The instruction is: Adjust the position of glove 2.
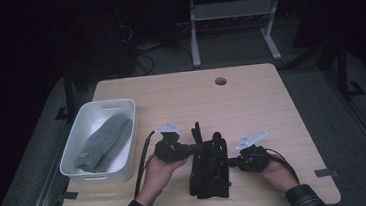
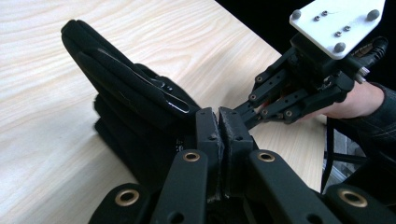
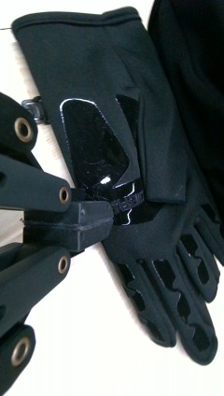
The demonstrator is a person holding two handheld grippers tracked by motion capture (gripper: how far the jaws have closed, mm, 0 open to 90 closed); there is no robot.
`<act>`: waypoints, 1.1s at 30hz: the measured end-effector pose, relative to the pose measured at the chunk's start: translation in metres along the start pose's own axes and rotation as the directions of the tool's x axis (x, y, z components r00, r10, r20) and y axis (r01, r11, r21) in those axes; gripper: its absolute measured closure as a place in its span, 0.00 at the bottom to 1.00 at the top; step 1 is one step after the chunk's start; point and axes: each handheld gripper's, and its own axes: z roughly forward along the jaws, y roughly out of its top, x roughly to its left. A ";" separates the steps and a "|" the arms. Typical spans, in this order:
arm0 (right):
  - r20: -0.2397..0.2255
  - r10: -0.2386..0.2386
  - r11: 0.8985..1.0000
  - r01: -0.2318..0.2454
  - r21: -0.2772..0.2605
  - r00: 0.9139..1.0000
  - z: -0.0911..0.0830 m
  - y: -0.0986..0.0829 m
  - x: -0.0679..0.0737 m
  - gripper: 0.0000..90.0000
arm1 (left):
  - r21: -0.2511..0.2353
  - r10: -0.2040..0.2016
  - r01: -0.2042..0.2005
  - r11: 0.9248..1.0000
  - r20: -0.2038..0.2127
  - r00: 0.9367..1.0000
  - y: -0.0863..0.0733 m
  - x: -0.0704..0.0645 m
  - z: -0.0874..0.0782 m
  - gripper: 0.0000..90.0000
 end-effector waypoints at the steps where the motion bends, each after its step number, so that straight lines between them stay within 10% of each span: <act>1: -0.003 -0.006 1.000 0.006 0.000 1.000 0.001 0.001 0.001 1.00 | 0.005 0.003 -0.003 1.000 -0.001 1.000 0.000 -0.001 0.002 0.97; 22: -0.036 -0.034 0.999 0.033 -0.003 0.999 0.013 0.014 0.012 1.00 | 0.095 0.028 -0.029 0.995 0.010 1.000 -0.012 -0.008 0.050 0.95; 28: -0.022 -0.034 0.999 0.034 -0.025 0.999 0.007 0.012 0.007 1.00 | 0.069 0.053 -0.054 0.996 0.011 0.999 -0.010 -0.014 0.045 0.85; 33: 0.013 0.004 0.998 -0.003 -0.064 1.000 -0.005 0.008 -0.004 0.90 | 0.076 0.079 -0.080 0.994 0.024 0.997 -0.010 -0.019 0.036 0.99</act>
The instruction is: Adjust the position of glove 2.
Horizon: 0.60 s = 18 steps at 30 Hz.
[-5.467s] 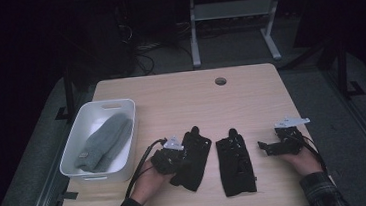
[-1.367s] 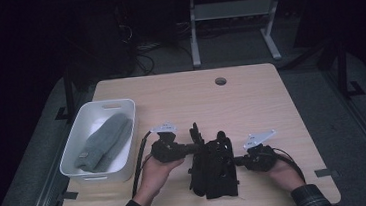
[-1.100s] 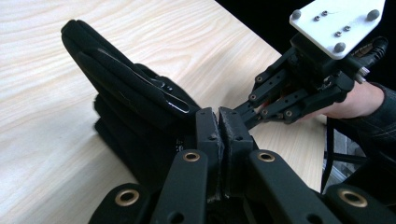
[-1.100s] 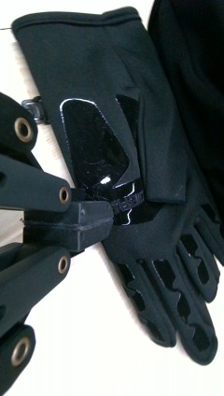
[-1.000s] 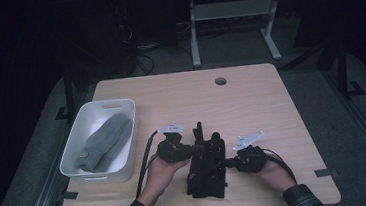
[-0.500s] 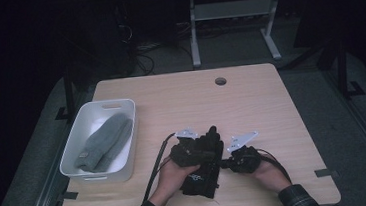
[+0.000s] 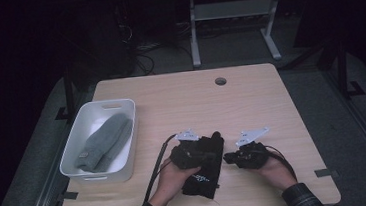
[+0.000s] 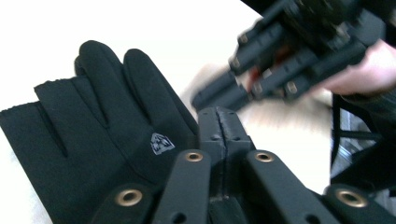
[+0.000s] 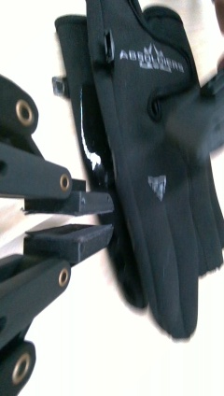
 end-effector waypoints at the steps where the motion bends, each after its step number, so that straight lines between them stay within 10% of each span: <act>1: 0.015 0.005 1.000 -0.005 -0.003 1.000 -0.002 -0.001 -0.002 0.86 | 0.005 0.001 -0.001 1.000 0.003 1.000 -0.001 -0.002 -0.001 0.99; 9: 0.141 0.074 0.996 -0.067 -0.050 0.987 -0.017 -0.010 -0.025 0.45 | 0.071 0.041 -0.041 0.997 -0.002 0.999 -0.014 -0.015 0.006 0.99; 18: 0.227 0.135 0.991 -0.126 -0.053 0.964 -0.023 -0.020 -0.045 0.31 | 0.155 0.056 -0.056 0.986 0.004 0.998 -0.021 -0.020 0.022 0.99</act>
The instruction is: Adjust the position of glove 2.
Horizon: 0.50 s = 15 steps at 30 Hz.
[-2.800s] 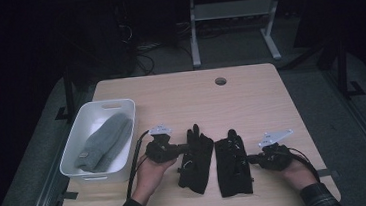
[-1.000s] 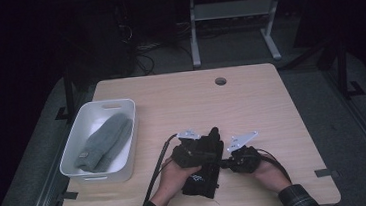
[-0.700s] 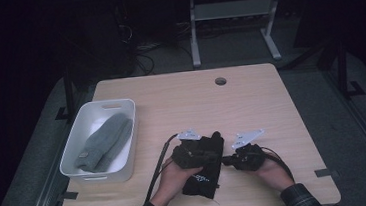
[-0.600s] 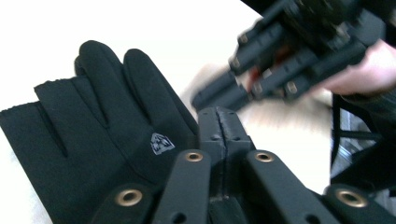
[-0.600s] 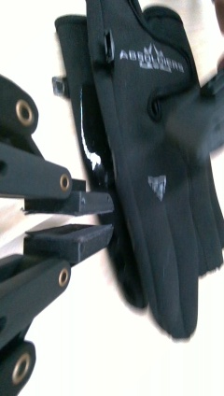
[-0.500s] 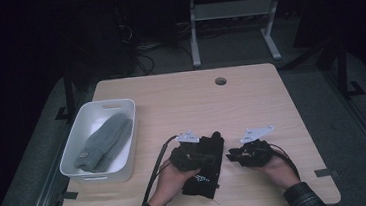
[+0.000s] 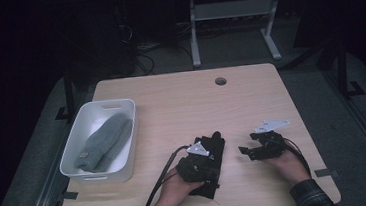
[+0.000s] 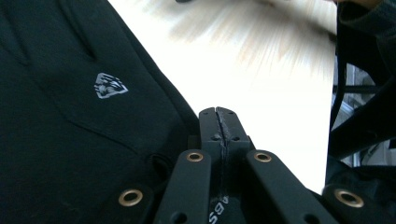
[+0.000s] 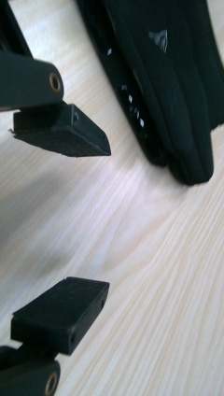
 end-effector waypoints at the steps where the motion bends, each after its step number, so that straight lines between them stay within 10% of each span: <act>1: 0.009 0.003 1.000 -0.003 0.002 1.000 0.000 -0.001 -0.002 0.30 | 0.006 0.002 -0.002 1.000 -0.002 1.000 0.000 0.000 0.001 0.99; 15: 0.143 0.061 0.998 -0.063 0.012 0.988 0.000 -0.011 -0.034 0.21 | 0.112 0.062 -0.053 0.992 -0.073 0.995 -0.008 0.008 -0.018 0.99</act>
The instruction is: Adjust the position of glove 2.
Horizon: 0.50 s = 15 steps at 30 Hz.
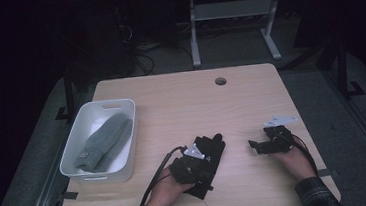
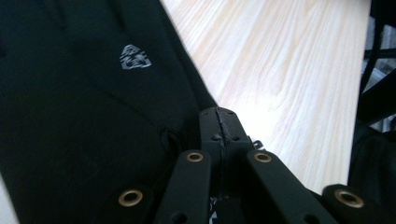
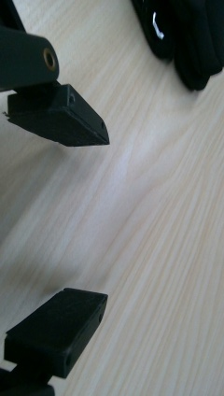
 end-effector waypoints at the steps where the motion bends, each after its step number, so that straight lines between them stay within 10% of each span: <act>1: 0.001 0.007 1.000 -0.007 0.000 1.000 0.000 0.000 -0.001 0.21 | 0.003 -0.001 0.001 1.000 -0.005 1.000 -0.001 0.002 -0.002 0.99; 15: 0.034 0.025 1.000 -0.026 0.007 0.999 0.002 -0.004 -0.009 0.16 | 0.048 -0.024 0.029 0.998 -0.093 0.995 -0.024 0.031 -0.036 0.99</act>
